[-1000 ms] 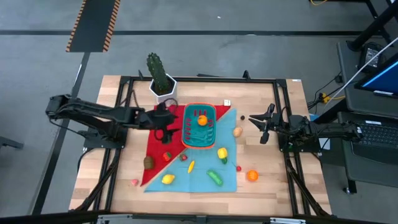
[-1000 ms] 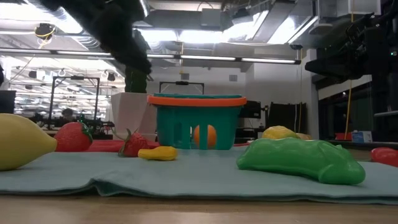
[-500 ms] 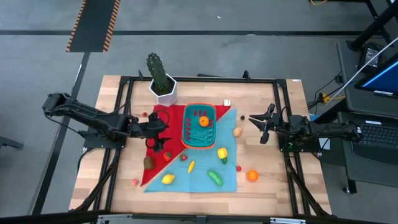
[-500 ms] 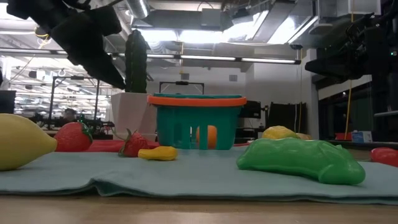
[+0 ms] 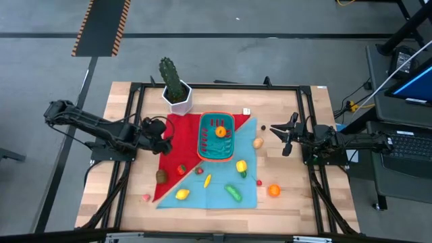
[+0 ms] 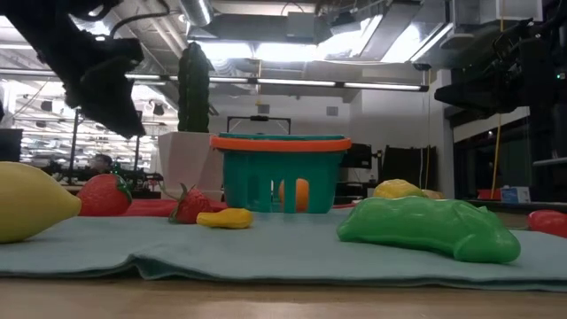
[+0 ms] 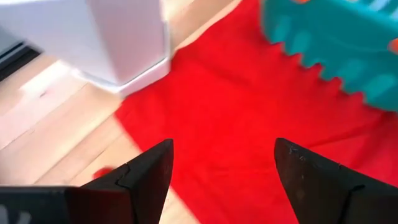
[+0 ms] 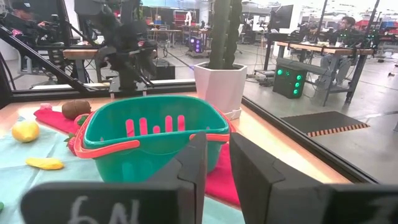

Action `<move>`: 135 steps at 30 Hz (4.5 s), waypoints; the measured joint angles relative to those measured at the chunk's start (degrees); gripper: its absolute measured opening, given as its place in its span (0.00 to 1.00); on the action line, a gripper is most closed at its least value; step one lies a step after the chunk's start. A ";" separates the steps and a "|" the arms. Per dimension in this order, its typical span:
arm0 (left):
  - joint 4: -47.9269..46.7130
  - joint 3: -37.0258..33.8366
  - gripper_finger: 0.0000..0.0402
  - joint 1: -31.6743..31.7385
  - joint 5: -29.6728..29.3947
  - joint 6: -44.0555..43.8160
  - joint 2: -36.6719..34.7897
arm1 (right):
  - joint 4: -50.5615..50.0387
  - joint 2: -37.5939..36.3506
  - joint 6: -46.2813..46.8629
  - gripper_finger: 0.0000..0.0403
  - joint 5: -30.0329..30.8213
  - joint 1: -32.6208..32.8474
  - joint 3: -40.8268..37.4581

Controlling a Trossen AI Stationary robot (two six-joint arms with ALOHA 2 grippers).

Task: Pick and placing Produce into tupperware
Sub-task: Put the raspberry into the basket

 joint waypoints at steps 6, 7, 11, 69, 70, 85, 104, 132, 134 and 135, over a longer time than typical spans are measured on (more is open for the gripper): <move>-6.95 0.00 0.67 2.12 0.30 -4.80 0.04 | 0.00 0.00 -0.30 0.18 0.01 -0.02 0.00; -7.81 0.00 0.67 2.51 0.49 -4.85 0.06 | 0.00 0.00 -0.36 0.18 0.07 0.00 0.00; -8.48 0.00 0.67 4.05 1.56 -4.88 0.09 | 0.00 0.00 -0.63 0.18 0.20 0.00 0.00; -1.87 -0.04 0.66 40.54 20.36 19.69 16.03 | 0.07 0.00 -1.56 0.18 0.24 0.00 0.00; -1.83 -0.04 0.66 40.62 20.37 19.77 16.41 | 0.07 0.00 -1.55 0.18 0.24 0.00 0.00; 1.09 -0.04 0.62 40.65 21.29 22.79 20.74 | 0.07 0.00 -1.56 0.18 0.24 -0.01 0.00; 4.49 -2.47 0.57 40.61 21.46 24.34 21.86 | 0.05 0.00 -1.55 0.18 0.23 -0.01 0.00; 4.98 -2.58 0.21 40.59 21.03 24.09 22.01 | 0.05 0.00 -1.55 0.18 0.22 0.00 0.00; 4.99 -2.62 0.19 40.59 20.63 24.10 22.01 | 0.07 0.00 -1.55 0.18 0.22 0.00 0.00; 4.99 -2.62 0.18 40.61 20.53 24.14 22.03 | 0.07 0.00 -1.55 0.18 0.22 0.00 0.00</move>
